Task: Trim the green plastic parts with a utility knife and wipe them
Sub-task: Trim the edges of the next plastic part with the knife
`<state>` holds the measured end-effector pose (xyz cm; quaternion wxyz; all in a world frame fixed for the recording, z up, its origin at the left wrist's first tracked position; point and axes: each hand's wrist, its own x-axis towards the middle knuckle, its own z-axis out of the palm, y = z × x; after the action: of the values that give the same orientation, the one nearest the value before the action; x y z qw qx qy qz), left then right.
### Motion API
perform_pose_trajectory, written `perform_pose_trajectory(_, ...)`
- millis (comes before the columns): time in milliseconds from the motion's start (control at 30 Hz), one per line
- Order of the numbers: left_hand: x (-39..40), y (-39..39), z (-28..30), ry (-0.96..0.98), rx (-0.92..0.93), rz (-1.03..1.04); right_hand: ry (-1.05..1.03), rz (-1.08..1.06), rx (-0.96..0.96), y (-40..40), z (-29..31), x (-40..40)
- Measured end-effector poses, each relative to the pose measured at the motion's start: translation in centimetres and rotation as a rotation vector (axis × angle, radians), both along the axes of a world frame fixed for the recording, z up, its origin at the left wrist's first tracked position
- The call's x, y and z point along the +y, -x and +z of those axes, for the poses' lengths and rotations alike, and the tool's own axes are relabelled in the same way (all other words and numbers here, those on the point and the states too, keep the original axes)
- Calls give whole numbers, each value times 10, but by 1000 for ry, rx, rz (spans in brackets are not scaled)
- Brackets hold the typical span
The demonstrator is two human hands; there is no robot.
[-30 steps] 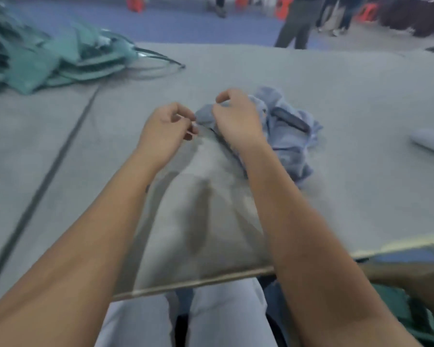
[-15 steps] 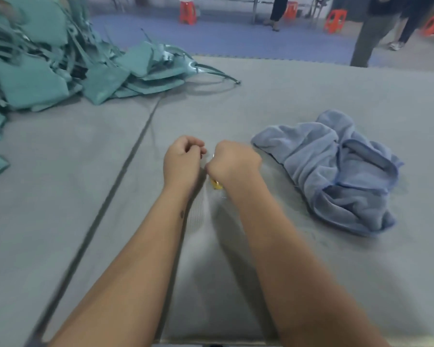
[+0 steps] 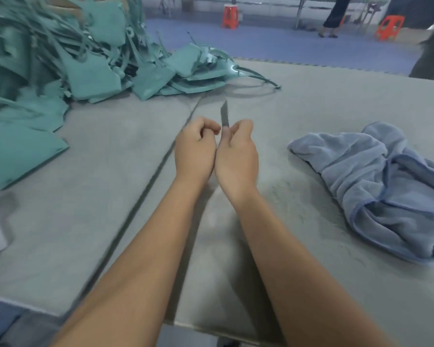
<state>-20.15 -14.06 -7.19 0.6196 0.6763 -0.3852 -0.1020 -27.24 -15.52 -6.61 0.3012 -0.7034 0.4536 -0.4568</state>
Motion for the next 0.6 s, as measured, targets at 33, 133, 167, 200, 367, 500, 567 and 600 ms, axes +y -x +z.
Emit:
perform_pose_trajectory(33, 6, -14, 7, -6, -57, 51, -7, 41, -18, -11, 3, 4)
perform_pose_trajectory(133, 26, -63, 19, -149, -282, 247, -49, 166, 9, -50, 5, 21)
perform_pose_trajectory(167, 34, -80, 19, -286, -373, 335, -60, 206, 38, -61, 3, 27)
perform_pose_trajectory(200, 42, -96, 19, -448, -448, 419, -75, 249, 65, -69, -1, 33)
perform_pose_trajectory(367, 80, -159, 3, -819, -621, 647, -41, 361, 296, -80, -30, 42)
perform_pose_trajectory(500, 92, -176, -17, -1168, -420, 573, -118, 394, 187, -79, -37, 33)
perform_pose_trajectory(567, 90, -174, -24, -1231, -351, 528, -156, 419, 93, -77, -38, 31)
perform_pose_trajectory(600, 87, -173, -25, -1235, -358, 517, -171, 429, 46, -76, -39, 31)
